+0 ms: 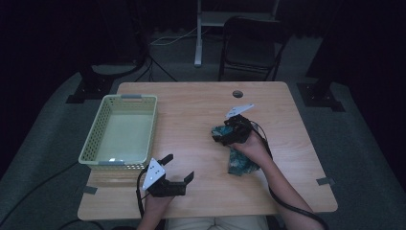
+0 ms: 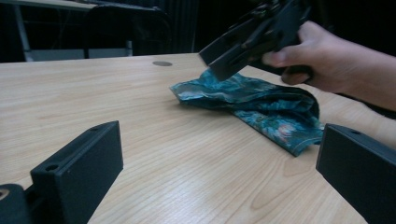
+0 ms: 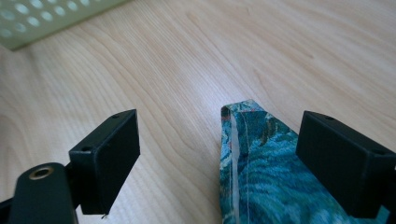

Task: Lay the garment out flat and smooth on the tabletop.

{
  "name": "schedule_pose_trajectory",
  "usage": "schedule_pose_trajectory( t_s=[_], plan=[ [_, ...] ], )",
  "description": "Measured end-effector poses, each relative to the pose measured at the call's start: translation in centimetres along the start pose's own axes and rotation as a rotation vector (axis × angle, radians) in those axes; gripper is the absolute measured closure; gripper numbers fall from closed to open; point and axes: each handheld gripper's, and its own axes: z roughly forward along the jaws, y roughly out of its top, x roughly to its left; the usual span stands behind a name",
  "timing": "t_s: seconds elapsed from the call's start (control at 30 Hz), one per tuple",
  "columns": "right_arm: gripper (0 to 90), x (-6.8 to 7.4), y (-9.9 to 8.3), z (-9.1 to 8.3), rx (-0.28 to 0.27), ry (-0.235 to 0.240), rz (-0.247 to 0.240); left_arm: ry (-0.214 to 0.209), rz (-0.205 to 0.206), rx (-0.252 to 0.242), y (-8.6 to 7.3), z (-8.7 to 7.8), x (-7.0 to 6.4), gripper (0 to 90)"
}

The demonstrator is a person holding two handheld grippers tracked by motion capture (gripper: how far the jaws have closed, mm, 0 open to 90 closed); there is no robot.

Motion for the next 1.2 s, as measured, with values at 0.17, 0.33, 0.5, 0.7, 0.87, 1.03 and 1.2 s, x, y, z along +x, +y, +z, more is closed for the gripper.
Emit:
schedule_pose_trajectory(
  t_s=[0.17,0.33,0.5,0.7,0.87,1.03,1.2],
  plan=[
    [12.8,-0.2,0.1,1.5,0.053,-0.027,-0.003,0.002,0.000,-0.001,0.0,0.0,0.0,1.2],
    [14.3,-0.7,-0.2,2.9,0.116,-0.069,0.022,0.001,0.002,-0.001,0.0,0.0,-0.1,1.2],
    [20.6,-1.0,-0.5,4.0,0.164,-0.091,0.050,0.002,0.003,-0.001,0.0,0.0,-0.1,1.2],
    [30.0,-1.0,-0.4,4.5,0.193,-0.125,0.049,0.003,0.003,0.001,0.0,0.0,0.0,1.2],
    [40.3,-0.8,-0.4,4.8,0.213,-0.155,0.033,0.006,0.000,0.001,0.0,0.0,0.0,1.2],
    [65.5,-1.0,0.0,4.6,0.234,-0.179,0.030,0.006,-0.001,0.002,0.0,0.0,0.0,1.2],
    [84.8,-1.4,0.2,4.2,0.247,-0.183,0.037,0.007,-0.001,0.002,0.0,0.0,0.0,1.2]
  ],
)
